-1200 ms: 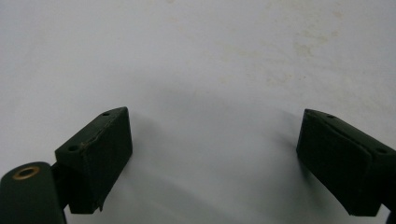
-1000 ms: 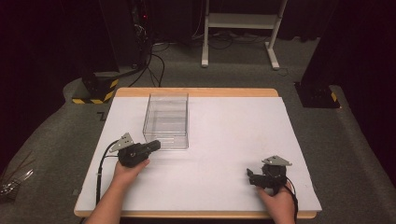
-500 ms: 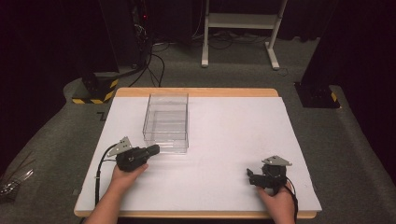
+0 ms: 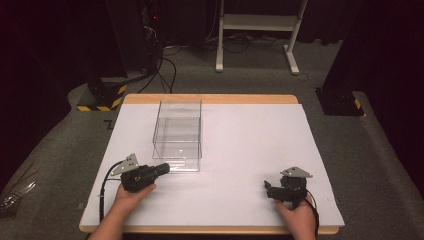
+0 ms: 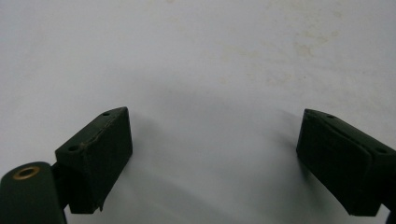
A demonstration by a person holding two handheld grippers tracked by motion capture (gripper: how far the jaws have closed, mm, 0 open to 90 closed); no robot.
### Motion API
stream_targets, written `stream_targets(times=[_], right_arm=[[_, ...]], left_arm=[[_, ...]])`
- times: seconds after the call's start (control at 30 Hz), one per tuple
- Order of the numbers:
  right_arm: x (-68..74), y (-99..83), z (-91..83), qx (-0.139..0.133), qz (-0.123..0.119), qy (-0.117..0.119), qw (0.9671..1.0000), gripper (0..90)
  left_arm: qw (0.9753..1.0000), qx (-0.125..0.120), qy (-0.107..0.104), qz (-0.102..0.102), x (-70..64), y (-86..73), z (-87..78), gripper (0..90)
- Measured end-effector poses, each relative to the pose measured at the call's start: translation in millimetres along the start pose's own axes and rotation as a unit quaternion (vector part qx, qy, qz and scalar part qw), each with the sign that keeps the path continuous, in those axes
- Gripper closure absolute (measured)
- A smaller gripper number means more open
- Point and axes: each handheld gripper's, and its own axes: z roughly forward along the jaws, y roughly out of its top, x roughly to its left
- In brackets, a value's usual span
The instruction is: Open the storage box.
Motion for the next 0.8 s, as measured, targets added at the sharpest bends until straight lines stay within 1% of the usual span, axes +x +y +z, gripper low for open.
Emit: stream_targets(times=[0.23, 0.33, 0.4, 0.43, 0.5, 0.53, 0.6, 0.7, 0.8], right_arm=[[0.0, 0.0, 0.0, 0.000, 0.000, 0.000, 1.0000, 10.5], [0.0, 0.0, 0.0, 0.000, 0.000, 0.000, 1.0000, 10.5], [0.0, 0.0, 0.0, 0.000, 0.000, 0.000, 1.0000, 10.5], [0.0, 0.0, 0.0, 0.000, 0.000, 0.000, 1.0000, 10.5], [0.0, 0.0, 0.0, 0.000, 0.000, 0.000, 1.0000, 10.5], [0.0, 0.0, 0.0, 0.000, 0.000, 0.000, 1.0000, 10.5], [0.0, 0.0, 0.0, 0.000, 0.000, 0.000, 1.0000, 10.5], [0.1, 0.0, 0.0, 0.000, 0.000, 0.000, 1.0000, 10.6], [0.1, 0.0, -0.1, 0.000, 0.000, 0.000, 1.0000, 10.6]], left_arm=[[0.9999, 0.008, -0.012, 0.005, -11.5, -3.9, -8.4, 84.2], [0.9997, 0.011, -0.021, 0.004, -16.8, -6.1, -11.9, 84.4], [0.9993, 0.019, -0.029, 0.011, -21.9, -7.8, -14.1, 84.7], [0.9993, 0.019, -0.029, 0.011, -21.9, -7.8, -14.1, 84.8], [0.9989, 0.026, -0.035, 0.018, -28.2, -9.3, -16.6, 85.0], [0.9989, 0.026, -0.035, 0.018, -28.2, -9.3, -16.6, 85.1], [0.9984, 0.031, -0.041, 0.022, -34.4, -11.1, -19.6, 85.2], [0.9981, 0.036, -0.045, 0.024, -37.1, -13.3, -22.2, 85.3], [0.9980, 0.034, -0.047, 0.024, -37.5, -15.2, -25.9, 85.3]])
